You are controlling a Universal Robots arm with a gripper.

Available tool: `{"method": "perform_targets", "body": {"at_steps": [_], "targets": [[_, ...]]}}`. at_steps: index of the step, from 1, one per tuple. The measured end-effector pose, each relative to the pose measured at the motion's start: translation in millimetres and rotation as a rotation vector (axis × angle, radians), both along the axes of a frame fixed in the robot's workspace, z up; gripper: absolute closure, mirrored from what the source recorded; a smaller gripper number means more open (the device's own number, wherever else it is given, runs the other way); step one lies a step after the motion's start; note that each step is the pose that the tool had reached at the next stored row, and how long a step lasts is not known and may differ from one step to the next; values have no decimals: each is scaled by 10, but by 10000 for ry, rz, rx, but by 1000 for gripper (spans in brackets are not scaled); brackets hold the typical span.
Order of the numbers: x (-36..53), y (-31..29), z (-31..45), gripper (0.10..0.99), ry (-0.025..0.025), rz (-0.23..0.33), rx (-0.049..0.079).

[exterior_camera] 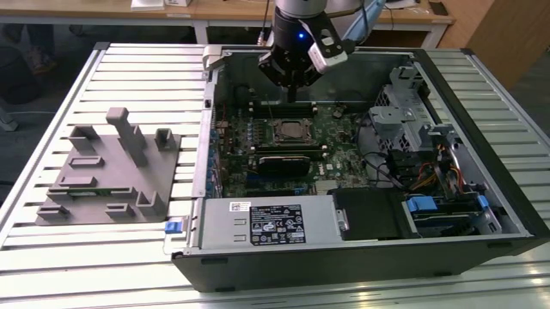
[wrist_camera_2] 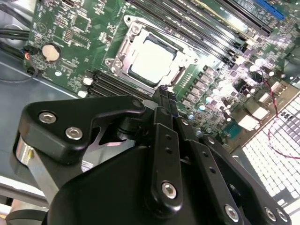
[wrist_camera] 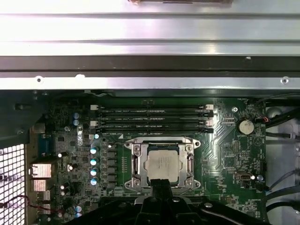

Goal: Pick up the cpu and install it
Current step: 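Install the first cpu locking lever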

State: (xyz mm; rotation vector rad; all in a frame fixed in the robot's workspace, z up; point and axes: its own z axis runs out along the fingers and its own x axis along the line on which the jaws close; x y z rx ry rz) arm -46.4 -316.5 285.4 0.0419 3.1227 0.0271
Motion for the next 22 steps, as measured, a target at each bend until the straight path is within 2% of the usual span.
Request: {"method": "perform_targets", "body": {"at_steps": [8, 17, 22], "targets": [[-164, 0, -33, 980, 0, 2, 3], [-298, 3, -60, 980, -7, 1, 3], [-341, 28, -62, 980, -7, 7, 2]]}}
